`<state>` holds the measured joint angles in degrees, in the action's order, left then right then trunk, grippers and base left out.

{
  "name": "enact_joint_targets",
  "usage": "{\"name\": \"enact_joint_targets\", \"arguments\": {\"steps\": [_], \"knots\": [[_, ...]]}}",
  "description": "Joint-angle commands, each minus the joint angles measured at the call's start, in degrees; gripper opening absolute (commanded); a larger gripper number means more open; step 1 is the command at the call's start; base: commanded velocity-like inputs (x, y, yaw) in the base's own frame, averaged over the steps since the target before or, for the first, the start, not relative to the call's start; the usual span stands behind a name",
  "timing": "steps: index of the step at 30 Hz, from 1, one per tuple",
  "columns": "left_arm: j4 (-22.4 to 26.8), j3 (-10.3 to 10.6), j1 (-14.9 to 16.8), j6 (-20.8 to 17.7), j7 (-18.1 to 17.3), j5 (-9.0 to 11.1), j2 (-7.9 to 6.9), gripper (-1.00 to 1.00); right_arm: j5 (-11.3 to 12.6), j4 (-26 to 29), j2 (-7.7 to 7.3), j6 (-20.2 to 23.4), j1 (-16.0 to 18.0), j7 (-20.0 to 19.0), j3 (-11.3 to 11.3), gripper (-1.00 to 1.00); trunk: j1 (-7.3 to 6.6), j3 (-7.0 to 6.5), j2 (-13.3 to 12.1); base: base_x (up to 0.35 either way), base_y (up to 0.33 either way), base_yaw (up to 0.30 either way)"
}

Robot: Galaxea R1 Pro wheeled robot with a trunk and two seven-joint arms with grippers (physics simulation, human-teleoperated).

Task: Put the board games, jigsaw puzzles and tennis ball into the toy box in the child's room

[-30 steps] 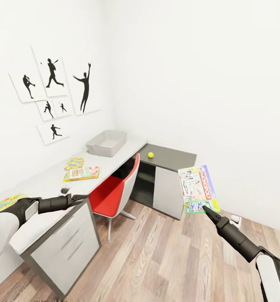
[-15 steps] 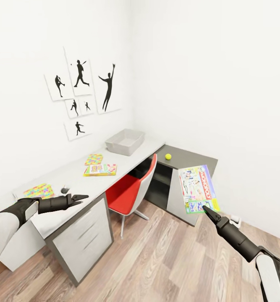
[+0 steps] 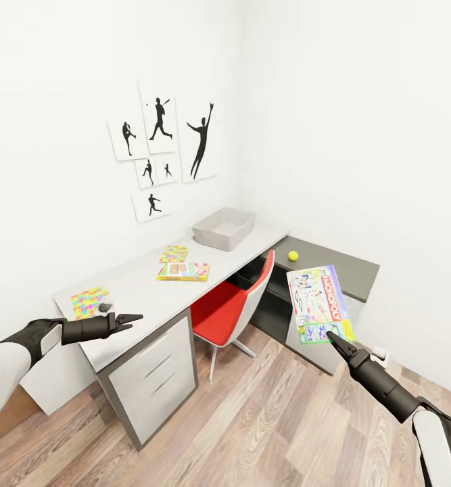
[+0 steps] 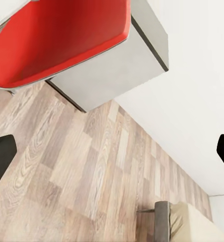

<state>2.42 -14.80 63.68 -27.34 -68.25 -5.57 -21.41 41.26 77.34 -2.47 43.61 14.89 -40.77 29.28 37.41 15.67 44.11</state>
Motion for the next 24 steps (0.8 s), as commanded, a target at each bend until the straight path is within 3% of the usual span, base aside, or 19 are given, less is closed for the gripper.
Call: {"name": "enact_joint_targets", "arguments": {"steps": [1,8,24], "knots": [[0.04,-0.50,0.04,-0.51,-0.22,-0.58,0.02,1.00,0.14,0.00,0.01,0.34,0.05,-0.10,0.07,-1.00,0.01,0.08,0.06,0.000,-0.005,0.010],[0.04,-0.51,0.04,-0.48,-0.22,-0.58,0.06,1.00,0.14,0.00,0.01,0.34,0.05,-0.01,0.07,-1.00,0.01,0.08,0.06,0.042,-0.134,0.001],[0.04,-0.59,0.04,-0.65,-0.91,-0.51,0.00,1.00,0.28,1.02,0.21,0.86,0.05,-0.08,-0.02,-1.00,0.01,0.08,0.06,0.109,-0.004,0.000]]}}
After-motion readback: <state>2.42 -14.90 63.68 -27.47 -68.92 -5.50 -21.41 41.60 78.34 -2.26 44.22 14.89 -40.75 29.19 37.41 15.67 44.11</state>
